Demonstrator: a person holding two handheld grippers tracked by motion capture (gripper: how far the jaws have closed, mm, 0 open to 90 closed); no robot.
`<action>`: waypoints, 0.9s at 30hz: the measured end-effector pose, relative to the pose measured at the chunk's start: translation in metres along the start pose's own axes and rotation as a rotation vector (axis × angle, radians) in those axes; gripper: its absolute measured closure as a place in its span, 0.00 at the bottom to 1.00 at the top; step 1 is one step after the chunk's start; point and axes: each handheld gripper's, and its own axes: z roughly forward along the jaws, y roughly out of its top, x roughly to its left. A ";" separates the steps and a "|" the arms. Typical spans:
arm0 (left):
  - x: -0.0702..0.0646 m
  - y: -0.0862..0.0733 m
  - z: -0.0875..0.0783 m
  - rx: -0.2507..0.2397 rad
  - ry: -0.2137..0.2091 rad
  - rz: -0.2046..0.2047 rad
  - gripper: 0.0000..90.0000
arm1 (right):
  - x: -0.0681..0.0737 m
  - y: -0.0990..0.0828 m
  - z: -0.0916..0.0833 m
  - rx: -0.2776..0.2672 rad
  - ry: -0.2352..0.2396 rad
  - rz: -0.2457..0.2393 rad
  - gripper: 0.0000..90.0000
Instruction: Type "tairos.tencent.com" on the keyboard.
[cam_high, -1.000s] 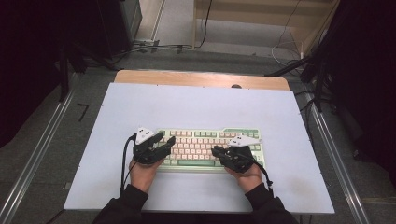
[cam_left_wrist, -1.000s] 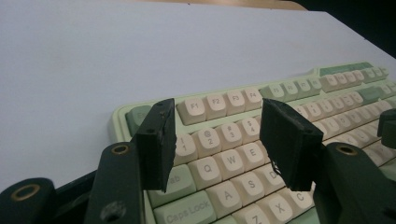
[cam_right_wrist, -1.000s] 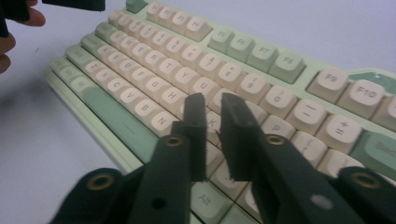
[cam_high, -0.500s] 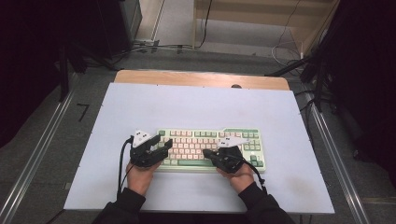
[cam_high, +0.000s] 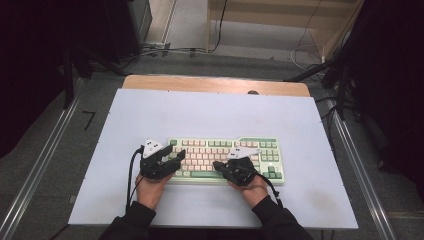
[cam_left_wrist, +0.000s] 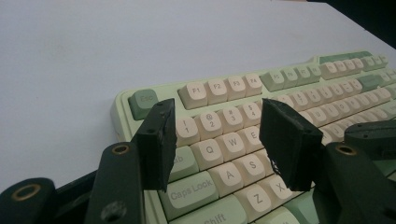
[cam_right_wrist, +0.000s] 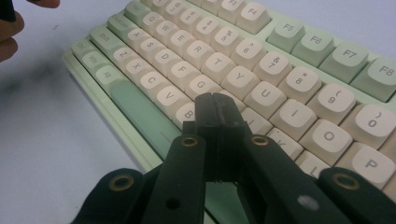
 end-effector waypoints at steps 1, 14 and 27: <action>0.000 0.000 0.000 0.001 0.000 0.000 0.52 | 0.000 0.000 0.000 0.001 0.000 0.000 0.97; 0.000 0.000 0.000 0.004 -0.003 0.004 0.53 | 0.000 0.000 0.001 0.000 0.000 0.001 0.97; -0.003 0.000 0.000 0.016 -0.021 0.012 0.56 | -0.009 0.004 -0.016 -0.100 -0.013 0.052 0.51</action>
